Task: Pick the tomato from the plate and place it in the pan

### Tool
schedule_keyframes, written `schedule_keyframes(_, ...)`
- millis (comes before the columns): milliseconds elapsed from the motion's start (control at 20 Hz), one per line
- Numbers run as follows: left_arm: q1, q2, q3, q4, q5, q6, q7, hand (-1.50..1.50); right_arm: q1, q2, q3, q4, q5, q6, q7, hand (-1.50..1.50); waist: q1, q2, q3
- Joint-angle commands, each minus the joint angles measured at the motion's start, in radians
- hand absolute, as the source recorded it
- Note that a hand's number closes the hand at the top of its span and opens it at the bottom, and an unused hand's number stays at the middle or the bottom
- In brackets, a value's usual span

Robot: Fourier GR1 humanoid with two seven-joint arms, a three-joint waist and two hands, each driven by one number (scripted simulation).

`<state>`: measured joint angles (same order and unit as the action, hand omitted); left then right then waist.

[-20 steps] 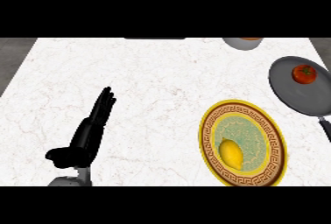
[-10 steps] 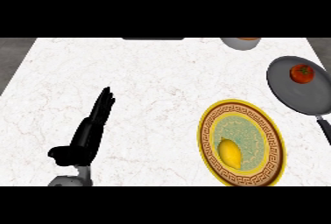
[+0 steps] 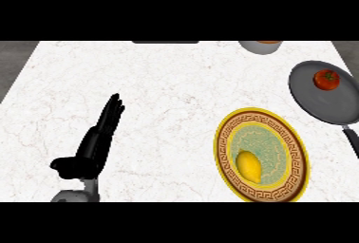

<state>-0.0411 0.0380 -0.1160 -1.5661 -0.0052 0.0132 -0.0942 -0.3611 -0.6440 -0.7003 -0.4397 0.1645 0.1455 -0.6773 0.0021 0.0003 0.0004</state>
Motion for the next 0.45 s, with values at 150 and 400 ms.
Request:
schedule_keyframes(150,0.032,0.026,0.045,0.034,0.029,-0.053,-0.067,0.0,0.004,-0.014,0.071,-0.104,-0.029,-0.03,0.113,-1.5,0.0,0.0,-0.001)
schedule_keyframes(400,0.025,0.016,0.027,-0.065,0.015,-0.03,0.028,0.0,0.057,0.008,0.092,-0.111,-0.028,-0.115,0.021,-1.5,0.0,-0.001,0.0)
